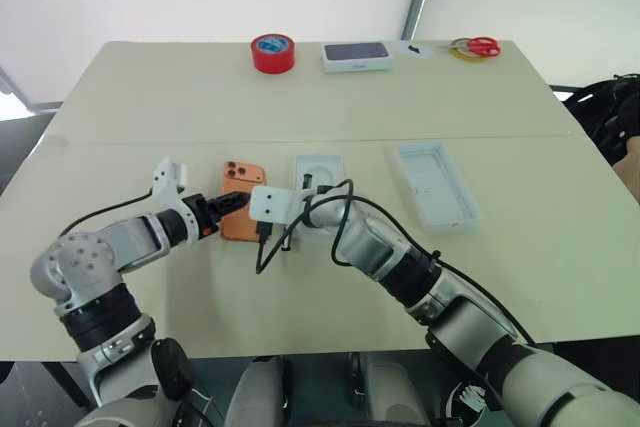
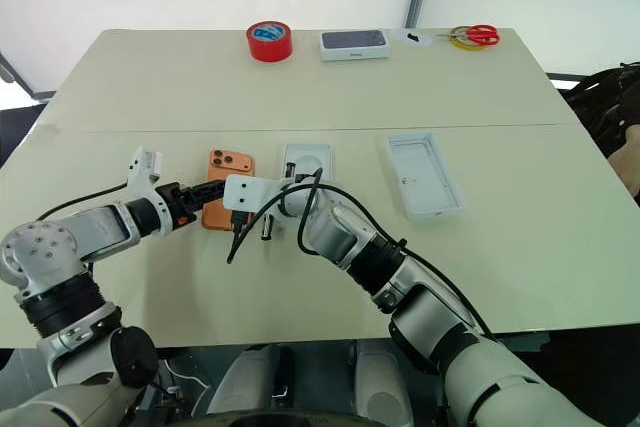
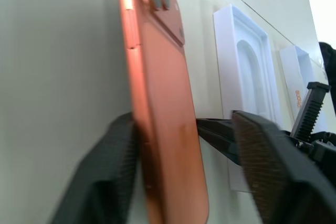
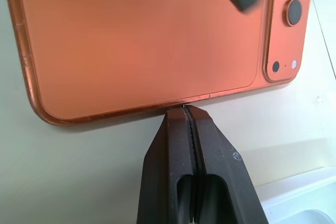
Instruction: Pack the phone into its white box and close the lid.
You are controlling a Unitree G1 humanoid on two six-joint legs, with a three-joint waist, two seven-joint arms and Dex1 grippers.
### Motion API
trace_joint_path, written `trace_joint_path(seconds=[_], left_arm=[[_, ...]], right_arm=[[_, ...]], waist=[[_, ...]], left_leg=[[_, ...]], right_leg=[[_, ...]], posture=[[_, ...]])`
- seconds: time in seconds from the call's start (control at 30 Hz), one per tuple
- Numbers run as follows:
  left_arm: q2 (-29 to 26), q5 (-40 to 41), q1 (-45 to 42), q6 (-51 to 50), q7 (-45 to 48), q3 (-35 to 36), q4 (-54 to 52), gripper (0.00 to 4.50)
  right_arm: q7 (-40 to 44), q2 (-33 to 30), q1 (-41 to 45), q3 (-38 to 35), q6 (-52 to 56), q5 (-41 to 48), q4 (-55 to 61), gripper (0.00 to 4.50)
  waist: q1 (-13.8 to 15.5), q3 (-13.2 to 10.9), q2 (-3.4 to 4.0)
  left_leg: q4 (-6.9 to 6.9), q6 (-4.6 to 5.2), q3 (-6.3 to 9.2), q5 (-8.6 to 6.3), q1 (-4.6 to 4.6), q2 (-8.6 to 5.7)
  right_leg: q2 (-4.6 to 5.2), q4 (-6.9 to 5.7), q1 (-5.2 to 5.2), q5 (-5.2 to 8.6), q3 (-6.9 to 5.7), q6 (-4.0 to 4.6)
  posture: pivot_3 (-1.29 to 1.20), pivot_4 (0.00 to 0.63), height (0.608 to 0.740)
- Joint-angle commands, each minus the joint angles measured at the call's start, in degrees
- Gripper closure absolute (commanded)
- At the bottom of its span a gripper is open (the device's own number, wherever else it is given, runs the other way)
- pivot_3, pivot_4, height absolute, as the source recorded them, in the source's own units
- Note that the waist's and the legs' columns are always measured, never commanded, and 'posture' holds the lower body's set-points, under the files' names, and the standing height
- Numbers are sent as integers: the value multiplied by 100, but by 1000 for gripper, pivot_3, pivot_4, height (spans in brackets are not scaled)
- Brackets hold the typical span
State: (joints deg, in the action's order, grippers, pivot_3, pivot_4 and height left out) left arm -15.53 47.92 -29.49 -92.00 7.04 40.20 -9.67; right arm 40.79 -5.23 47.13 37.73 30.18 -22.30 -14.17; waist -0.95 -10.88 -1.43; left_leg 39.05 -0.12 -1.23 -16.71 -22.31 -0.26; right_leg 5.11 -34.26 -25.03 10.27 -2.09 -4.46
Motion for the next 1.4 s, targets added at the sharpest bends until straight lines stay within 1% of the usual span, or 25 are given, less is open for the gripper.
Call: trace_joint_path(seconds=[0.03, 0.2, 0.27, 0.33, 0.37, 0.43, 0.53, 0.67, 0.73, 0.8, 0.93, 1.2, 1.4], left_arm=[[4, 147, -117, -50, -33, 106, -49, 2868], [68, 255, -133, -50, -191, 315, 121, 2868], [118, 331, -143, -50, -265, 386, 165, 3462], [189, 415, -159, -50, -350, 481, 188, 4261], [248, 513, -206, -50, -407, 604, 222, 4481], [395, 723, -364, -50, -534, 932, 318, 4481], [752, 1108, -725, -50, -787, 1636, 474, 4481], [1204, 1403, -1062, -49, -1122, 1984, 437, 4481], [1499, 1476, -1156, -49, -1292, 1862, 406, 4481], [1803, 1410, -1188, -49, -1425, 1561, 395, 4481], [2090, 1101, -1135, 64, -1525, 922, 491, 4481], [2092, 841, -1188, 588, -1415, 245, 1188, 4481], [2006, 817, -1152, 681, -1364, -66, 1385, 4481]], right_arm=[[51, -5, -42, -50, 67, -10, 210, 4500], [77, -169, 5, -288, 240, 59, 578, 4500], [93, -287, 3, -438, 301, 103, 793, 4500], [117, -393, -18, -608, 370, 172, 1021, 4500], [177, -512, -47, -766, 382, 260, 1249, 4500], [342, -732, -140, -1120, 445, 509, 1707, 4500], [640, -1128, -384, -1702, 429, 1026, 2314, 4500], [917, -1785, -792, -2380, 420, 1539, 2776, 4500], [1011, -2046, -1015, -2720, 514, 1813, 2913, 4500], [1057, -2324, -1247, -2964, 573, 1990, 2982, 4500], [1016, -2743, -1547, -3157, 638, 2132, 3030, 4500], [933, -3291, -1923, -3302, 699, 2325, 3230, 4500], [809, -3382, -1977, -3476, 736, 2539, 3198, 4500]], waist=[[3, 0, 0], [6, -1, -1], [13, -1, -1], [30, 0, -4], [20, 0, -3], [16, -1, -3], [41, -7, -13], [55, -9, -15], [56, -9, -17], [52, -10, -19], [41, -12, -21], [47, -12, -21], [63, -13, -22]], left_leg=[[0, 0, 0, 0, 0, 0], [0, -1, 0, 0, -5, 0], [0, -2, 0, 0, -9, 0], [0, -2, 0, 0, -10, 0], [0, -2, 2, 0, -9, 1], [0, -1, 0, 0, -10, 0], [0, -1, 2, 0, -15, 0], [1, 2, 2, -2, -16, -4], [2, 3, 0, -2, -16, -5], [2, 5, -1, -2, -15, -6], [2, 5, -2, -2, -14, -13], [0, 7, -4, -2, -12, -6], [3, 8, -5, -3, -15, -7]], right_leg=[[0, 0, 0, 0, 0, 0], [1, 0, -5, 0, 0, 0], [1, 0, -10, 0, 0, 0], [3, 0, -10, 0, 0, 0], [4, 0, -7, 0, -1, 0], [5, 1, -9, -1, 0, 0], [4, 4, -11, -1, -4, -1], [5, 14, -3, -1, -7, -2], [5, 17, 0, -1, -7, -2], [6, 18, 2, -1, -7, -2], [3, 19, 3, 0, -6, -1], [-10, 18, -2, 2, -2, -2], [-6, 21, -1, 4, -1, 3]], posture=[[0, 150, 736], [0, 150, 736], [0, 150, 736], [0, 150, 736], [0, 150, 736], [0, 150, 736], [0, 150, 736], [0, 150, 736], [0, 150, 736], [0, 150, 736], [0, 150, 736], [0, 150, 736], [0, 150, 736]])
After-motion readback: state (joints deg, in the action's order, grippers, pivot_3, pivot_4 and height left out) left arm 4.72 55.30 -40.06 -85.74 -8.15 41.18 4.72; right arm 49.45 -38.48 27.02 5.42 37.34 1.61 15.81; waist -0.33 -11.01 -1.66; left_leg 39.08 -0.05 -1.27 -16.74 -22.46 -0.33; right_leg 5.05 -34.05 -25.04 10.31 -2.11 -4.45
